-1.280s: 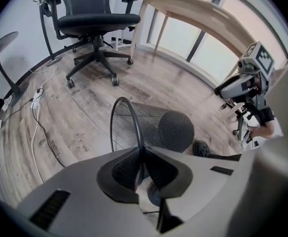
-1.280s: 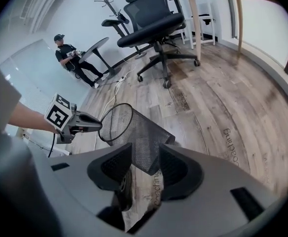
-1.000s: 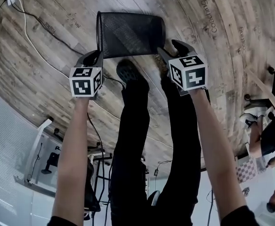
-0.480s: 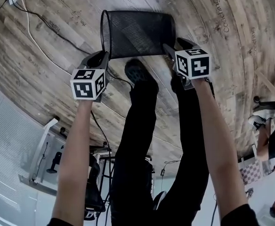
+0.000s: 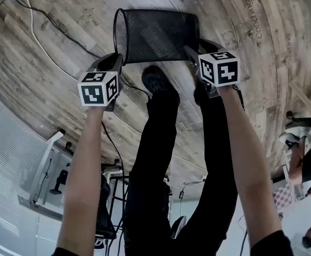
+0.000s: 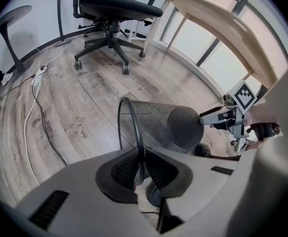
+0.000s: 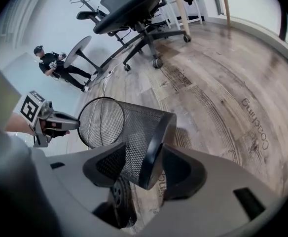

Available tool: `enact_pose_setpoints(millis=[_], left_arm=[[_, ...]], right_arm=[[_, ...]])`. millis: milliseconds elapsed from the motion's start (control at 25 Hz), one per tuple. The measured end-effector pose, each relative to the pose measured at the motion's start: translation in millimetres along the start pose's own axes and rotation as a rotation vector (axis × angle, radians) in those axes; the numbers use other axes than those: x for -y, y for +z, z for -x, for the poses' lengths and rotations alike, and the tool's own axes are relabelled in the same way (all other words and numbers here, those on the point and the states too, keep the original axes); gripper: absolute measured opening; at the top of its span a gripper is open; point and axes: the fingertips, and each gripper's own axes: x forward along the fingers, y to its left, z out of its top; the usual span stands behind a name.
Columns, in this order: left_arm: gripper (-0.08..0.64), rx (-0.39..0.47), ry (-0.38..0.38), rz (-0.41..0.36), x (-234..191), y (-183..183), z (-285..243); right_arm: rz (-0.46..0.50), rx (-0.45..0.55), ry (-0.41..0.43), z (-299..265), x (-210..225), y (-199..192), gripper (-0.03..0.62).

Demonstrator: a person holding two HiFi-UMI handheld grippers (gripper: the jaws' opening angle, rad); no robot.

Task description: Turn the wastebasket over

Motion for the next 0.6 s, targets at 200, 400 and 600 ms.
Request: enact_pose_setpoints(millis=[200, 400, 600], left_arm=[[0.048, -0.005, 0.015, 0.032, -1.9, -0.6, -1.0], [0.048, 0.005, 0.024, 0.071, -1.6, -1.5, -0.9], [0.046, 0.022, 0.009, 0.065, 7.2, 4.5, -3.1]], right_arm=[[0.019, -0.002, -0.012, -0.1, -0.2, 8.3, 0.229], [0.091, 0.031, -0.037, 8.8, -1.7, 27.6, 0.213], [0.167, 0.084, -0.078, 28.3, -0.7, 53.0, 0.213]])
